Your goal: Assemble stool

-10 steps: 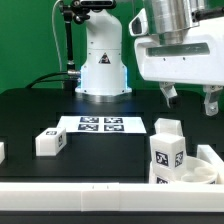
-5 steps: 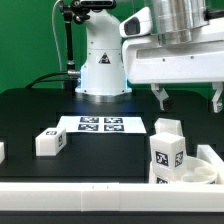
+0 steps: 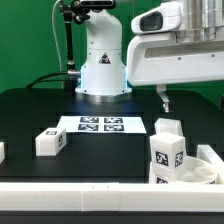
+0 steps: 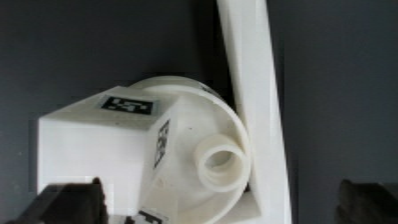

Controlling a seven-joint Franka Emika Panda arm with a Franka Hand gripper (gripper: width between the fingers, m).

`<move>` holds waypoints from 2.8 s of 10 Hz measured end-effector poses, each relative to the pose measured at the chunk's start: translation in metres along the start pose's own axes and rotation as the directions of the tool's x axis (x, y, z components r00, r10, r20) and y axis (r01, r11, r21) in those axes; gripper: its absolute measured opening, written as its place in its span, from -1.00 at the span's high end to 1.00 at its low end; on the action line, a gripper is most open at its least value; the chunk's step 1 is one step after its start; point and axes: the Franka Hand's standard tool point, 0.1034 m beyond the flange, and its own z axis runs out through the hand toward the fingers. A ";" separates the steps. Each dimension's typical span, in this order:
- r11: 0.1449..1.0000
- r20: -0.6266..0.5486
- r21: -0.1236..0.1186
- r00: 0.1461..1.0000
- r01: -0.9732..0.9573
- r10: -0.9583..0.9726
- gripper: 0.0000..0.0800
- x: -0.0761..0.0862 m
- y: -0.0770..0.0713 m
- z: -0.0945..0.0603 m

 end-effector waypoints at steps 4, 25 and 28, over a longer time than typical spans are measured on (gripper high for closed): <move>0.914 -0.020 -0.023 0.914 0.405 -0.405 -0.62 0.003 0.004 0.001; 0.401 0.072 -0.083 0.407 0.912 -0.911 0.16 -0.003 0.026 0.028; 0.426 0.070 -0.085 0.432 0.901 -0.899 0.16 -0.003 0.026 0.028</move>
Offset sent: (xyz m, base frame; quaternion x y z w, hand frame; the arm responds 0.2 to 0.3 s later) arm -0.0067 0.0008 -0.0042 -0.0114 0.0499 -0.3890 0.9198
